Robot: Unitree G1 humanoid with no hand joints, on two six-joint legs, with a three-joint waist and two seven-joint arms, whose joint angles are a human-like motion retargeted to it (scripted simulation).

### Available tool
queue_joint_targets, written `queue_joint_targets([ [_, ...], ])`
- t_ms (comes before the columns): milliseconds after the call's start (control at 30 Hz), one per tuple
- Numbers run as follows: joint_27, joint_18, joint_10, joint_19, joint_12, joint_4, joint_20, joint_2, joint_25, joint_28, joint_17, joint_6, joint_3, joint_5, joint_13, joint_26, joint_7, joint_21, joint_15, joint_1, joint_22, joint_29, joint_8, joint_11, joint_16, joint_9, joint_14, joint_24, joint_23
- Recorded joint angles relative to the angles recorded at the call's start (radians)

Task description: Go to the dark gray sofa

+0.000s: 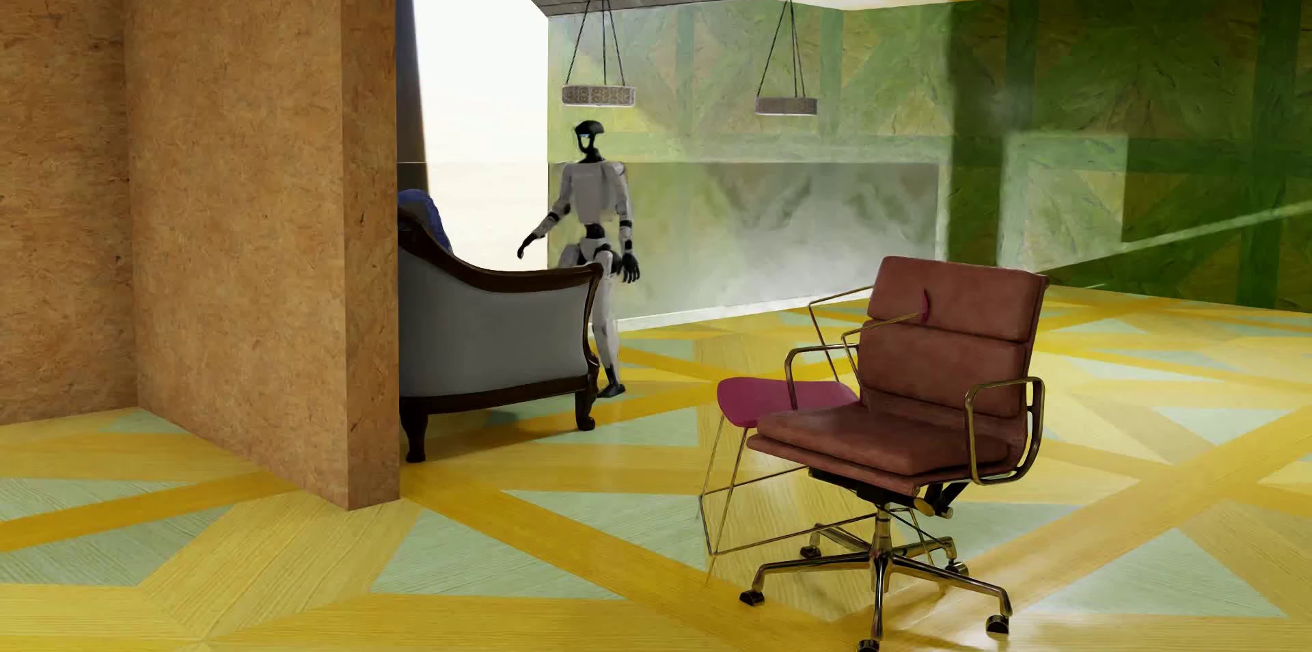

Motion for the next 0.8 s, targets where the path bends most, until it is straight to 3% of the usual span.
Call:
queue_joint_targets([
  [133,0.026,-0.040,-0.087,0.017,-0.101,-0.051,-0.027,0.033,0.060,0.037,0.042,-0.019,-0.013,-0.050,0.136,-0.041,-0.004,-0.064,-0.009,0.037,-0.107,-0.005,-0.035,-0.034,0.019,-0.017,0.029,0.014,0.045],
  [200,0.083,-0.029,-0.131,0.026,-0.150,-0.086,-0.030,0.059,0.068,0.105,0.056,-0.031,-0.019,-0.077,0.213,-0.078,-0.031,-0.043,-0.013,0.058,-0.161,0.060,-0.066,-0.051,-0.004,-0.026,0.043,-0.017,0.147],
  [333,0.207,-0.019,-0.172,0.039,-0.192,-0.125,-0.081,0.098,0.084,0.103,0.110,-0.054,-0.022,-0.109,0.352,-0.139,-0.068,0.000,-0.024,0.088,-0.228,0.211,-0.111,-0.066,-0.016,-0.033,0.054,-0.041,0.357],
  [367,0.210,-0.018,-0.172,0.042,-0.194,-0.130,-0.095,0.103,0.095,0.099,0.119,-0.059,-0.024,-0.115,0.391,-0.143,-0.075,-0.007,-0.028,0.089,-0.234,0.219,-0.118,-0.065,-0.019,-0.032,0.052,-0.042,0.357],
  [400,0.187,-0.018,-0.171,0.045,-0.193,-0.134,-0.103,0.109,0.073,0.095,0.117,-0.065,-0.028,-0.119,0.432,-0.142,-0.079,0.020,-0.031,0.091,-0.231,0.233,-0.123,-0.065,-0.021,-0.031,0.049,-0.047,0.346],
  [467,0.150,-0.017,-0.165,0.049,-0.175,-0.137,-0.111,0.113,0.059,0.093,0.106,-0.074,-0.037,-0.124,0.497,-0.121,-0.076,0.027,-0.037,0.096,-0.204,0.231,-0.121,-0.060,-0.024,-0.027,0.041,-0.051,0.300],
  [533,0.144,-0.015,-0.159,0.051,-0.156,-0.134,-0.089,0.112,0.078,0.087,0.103,-0.082,-0.045,-0.123,0.522,-0.079,-0.061,-0.010,-0.040,0.104,-0.138,0.203,-0.106,-0.055,-0.032,-0.023,0.032,-0.051,0.263],
  [633,0.163,-0.012,-0.145,0.053,-0.138,-0.117,-0.003,0.102,0.050,0.077,0.086,-0.088,-0.048,-0.109,0.459,0.019,-0.019,-0.005,-0.039,0.116,-0.009,0.190,-0.063,-0.049,-0.048,-0.017,0.015,-0.062,0.245],
  [700,0.150,-0.011,-0.133,0.054,-0.122,-0.101,0.033,0.093,0.033,0.065,0.065,-0.089,-0.044,-0.095,0.388,0.058,0.012,-0.004,-0.037,0.121,0.054,0.185,-0.030,-0.046,-0.054,-0.014,0.003,-0.059,0.233],
  [800,0.113,-0.011,-0.120,0.054,-0.092,-0.082,0.053,0.079,0.011,0.043,0.046,-0.087,-0.034,-0.077,0.284,0.029,0.045,0.004,-0.033,0.120,0.050,0.137,0.004,-0.044,-0.058,-0.010,-0.007,-0.045,0.186],
])
